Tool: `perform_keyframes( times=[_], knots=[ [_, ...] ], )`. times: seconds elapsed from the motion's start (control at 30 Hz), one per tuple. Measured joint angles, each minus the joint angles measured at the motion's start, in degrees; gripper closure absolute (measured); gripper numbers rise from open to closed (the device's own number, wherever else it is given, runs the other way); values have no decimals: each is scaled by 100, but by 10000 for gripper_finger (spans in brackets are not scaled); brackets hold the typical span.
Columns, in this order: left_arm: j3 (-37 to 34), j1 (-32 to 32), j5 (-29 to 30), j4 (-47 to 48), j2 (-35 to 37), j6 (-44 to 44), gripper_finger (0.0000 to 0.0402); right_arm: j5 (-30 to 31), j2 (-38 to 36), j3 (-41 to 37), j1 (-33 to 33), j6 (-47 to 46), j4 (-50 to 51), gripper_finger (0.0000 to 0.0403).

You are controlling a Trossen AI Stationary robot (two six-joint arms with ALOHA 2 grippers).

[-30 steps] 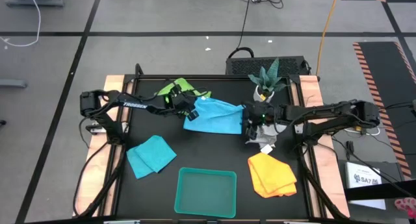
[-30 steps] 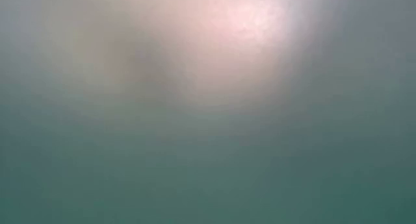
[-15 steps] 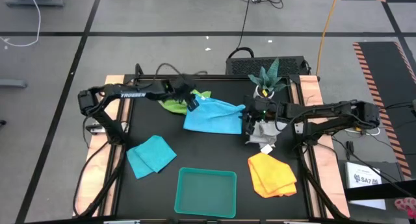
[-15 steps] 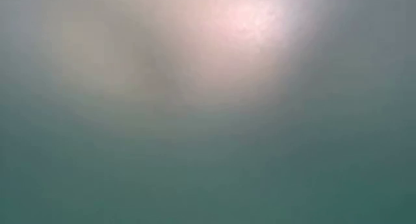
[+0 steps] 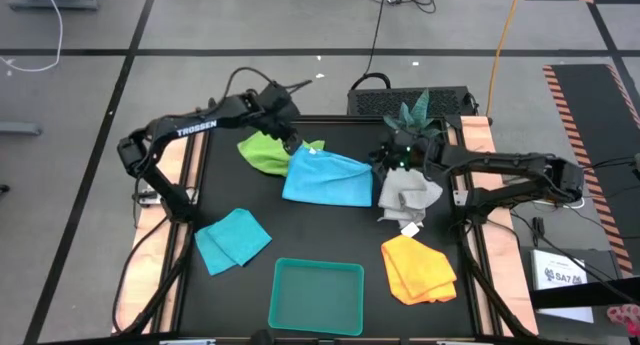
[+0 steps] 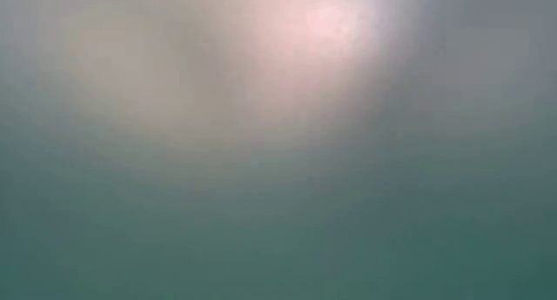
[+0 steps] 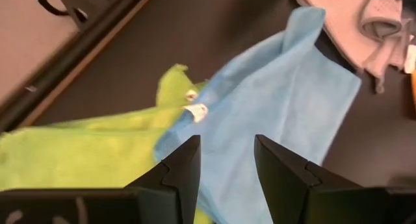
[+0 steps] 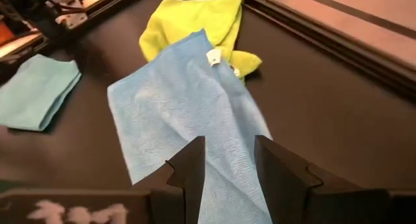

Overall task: Fold microfiber towels
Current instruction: Fold the right blue microfiber cloth

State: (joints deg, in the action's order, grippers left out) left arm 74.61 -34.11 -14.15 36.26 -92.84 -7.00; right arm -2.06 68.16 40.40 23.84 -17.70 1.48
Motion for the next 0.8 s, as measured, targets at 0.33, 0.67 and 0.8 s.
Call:
perform_keyframes(
  times=[0.33, 0.67, 0.8],
  knots=[
    [-48, 163, -175, -41, -422, -644, 256, -1012, -2, 48, 228, 211, 63, 280],
    [-50, -57, 67, -42, -546, -784, 256, -1017, -2, 48, 249, 79, 50, 280],
    [-50, -150, 70, -42, -546, -858, 256, -1012, -2, 48, 249, -4, 50, 280]
  ],
)
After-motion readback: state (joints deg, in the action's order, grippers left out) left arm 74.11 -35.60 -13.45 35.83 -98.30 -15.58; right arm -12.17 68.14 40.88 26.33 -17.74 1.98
